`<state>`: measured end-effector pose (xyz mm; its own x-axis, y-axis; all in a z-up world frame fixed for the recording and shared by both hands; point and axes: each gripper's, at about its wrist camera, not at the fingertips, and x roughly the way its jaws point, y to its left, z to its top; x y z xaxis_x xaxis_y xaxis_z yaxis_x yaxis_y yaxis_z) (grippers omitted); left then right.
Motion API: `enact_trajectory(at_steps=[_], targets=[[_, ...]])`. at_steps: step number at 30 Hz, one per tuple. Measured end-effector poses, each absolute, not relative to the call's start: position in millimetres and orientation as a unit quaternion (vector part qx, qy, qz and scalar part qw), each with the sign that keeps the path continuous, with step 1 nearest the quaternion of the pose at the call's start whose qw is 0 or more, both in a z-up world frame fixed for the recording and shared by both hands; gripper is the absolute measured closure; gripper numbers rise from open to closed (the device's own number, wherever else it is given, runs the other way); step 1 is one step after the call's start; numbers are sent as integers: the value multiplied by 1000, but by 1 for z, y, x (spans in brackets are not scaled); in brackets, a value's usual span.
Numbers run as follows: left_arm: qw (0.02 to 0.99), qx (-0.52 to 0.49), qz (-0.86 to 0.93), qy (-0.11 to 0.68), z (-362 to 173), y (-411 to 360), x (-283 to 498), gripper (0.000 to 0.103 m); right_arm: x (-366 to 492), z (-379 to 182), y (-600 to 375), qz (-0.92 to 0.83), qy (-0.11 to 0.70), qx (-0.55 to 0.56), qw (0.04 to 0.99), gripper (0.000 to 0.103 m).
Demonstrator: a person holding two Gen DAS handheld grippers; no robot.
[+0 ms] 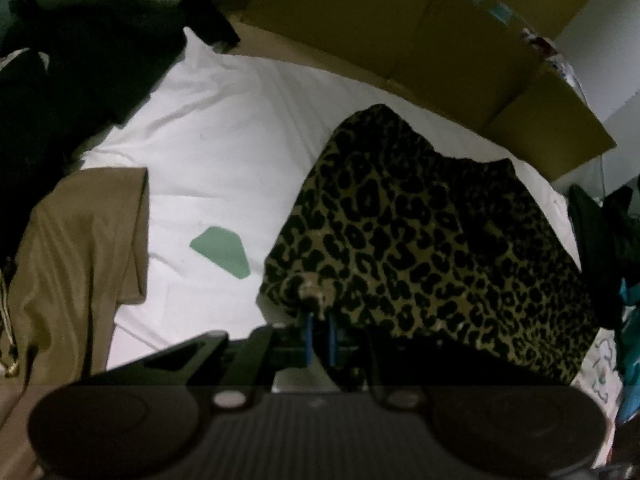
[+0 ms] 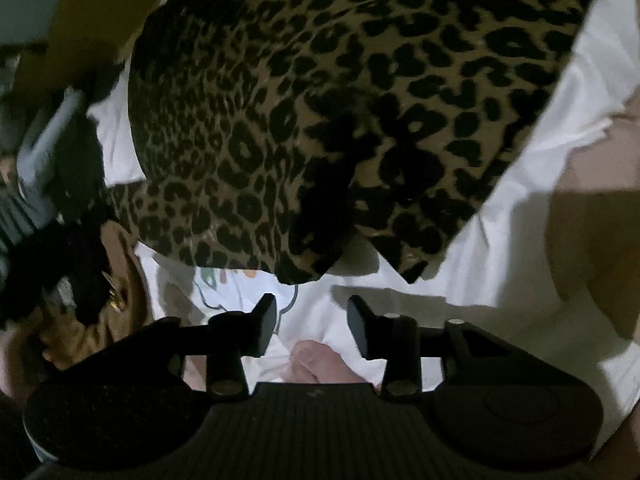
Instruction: Fold clothes
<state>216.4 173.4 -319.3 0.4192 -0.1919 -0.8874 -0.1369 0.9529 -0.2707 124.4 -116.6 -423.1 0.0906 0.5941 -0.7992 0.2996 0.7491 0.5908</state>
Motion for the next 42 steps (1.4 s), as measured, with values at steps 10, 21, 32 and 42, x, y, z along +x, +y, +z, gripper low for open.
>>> enact_trajectory(at_steps=[10,21,32,42], targets=[[828,-151,-20,540,-318,178,203,95,146,-420,-119,70,608,361,703,62],[827,-173,-25,535,-309,182,174,95,143,-399,-138,71,621,355,696,99],[800,-198,-14,566,-328,194,142,84,149,-379,-147,46,646,314,694,100],[806,-208,3,554,-347,222,142,60,148,-391,-148,34,658,284,697,86]])
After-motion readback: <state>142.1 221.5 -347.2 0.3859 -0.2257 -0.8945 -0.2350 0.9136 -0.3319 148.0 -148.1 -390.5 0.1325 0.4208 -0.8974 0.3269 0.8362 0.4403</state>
